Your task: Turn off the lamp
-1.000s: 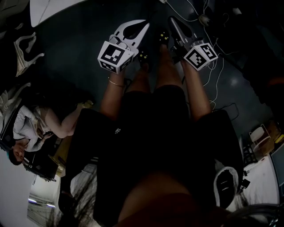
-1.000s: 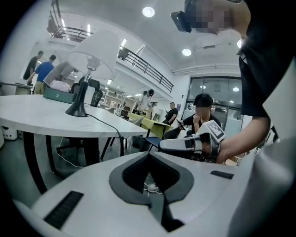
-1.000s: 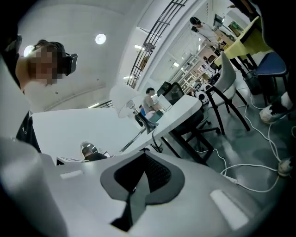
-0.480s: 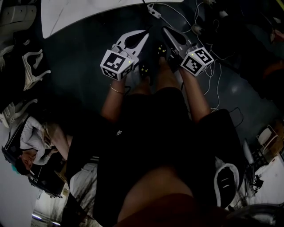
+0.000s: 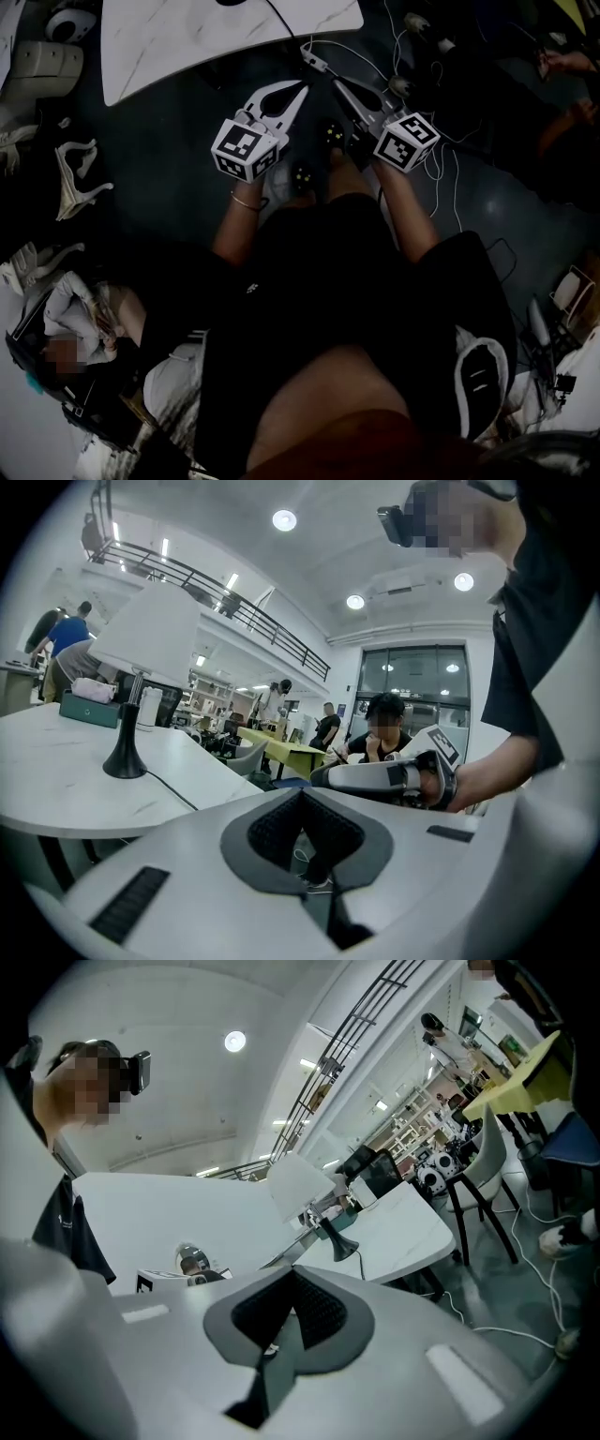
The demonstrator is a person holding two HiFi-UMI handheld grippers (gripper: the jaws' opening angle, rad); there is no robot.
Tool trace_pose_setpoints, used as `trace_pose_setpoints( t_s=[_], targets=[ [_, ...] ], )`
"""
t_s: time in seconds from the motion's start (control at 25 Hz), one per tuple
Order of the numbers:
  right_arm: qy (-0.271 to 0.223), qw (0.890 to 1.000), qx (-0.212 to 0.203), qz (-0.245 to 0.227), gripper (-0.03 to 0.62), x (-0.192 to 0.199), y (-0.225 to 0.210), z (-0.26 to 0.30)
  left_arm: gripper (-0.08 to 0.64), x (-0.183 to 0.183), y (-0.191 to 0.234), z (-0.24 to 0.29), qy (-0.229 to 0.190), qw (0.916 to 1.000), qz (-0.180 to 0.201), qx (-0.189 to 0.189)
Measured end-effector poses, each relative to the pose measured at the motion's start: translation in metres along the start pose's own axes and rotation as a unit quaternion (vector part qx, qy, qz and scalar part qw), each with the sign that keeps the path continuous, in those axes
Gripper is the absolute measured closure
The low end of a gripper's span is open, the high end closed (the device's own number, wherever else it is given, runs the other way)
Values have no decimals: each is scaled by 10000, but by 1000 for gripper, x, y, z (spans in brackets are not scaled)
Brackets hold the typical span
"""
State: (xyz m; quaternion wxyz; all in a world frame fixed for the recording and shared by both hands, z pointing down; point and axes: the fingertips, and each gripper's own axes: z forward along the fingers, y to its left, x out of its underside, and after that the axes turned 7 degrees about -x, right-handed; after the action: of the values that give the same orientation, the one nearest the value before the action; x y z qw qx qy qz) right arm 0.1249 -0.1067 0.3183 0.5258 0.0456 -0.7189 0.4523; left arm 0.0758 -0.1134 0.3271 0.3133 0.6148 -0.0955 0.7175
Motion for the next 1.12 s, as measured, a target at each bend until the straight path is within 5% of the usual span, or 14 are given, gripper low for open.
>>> trace_pose_setpoints(
  t_s=[1.12],
  targets=[
    [-386,9981,-261,-415,594,-35,61,-35,552,-45,-64,-22,-288,9968,630,399]
  ],
)
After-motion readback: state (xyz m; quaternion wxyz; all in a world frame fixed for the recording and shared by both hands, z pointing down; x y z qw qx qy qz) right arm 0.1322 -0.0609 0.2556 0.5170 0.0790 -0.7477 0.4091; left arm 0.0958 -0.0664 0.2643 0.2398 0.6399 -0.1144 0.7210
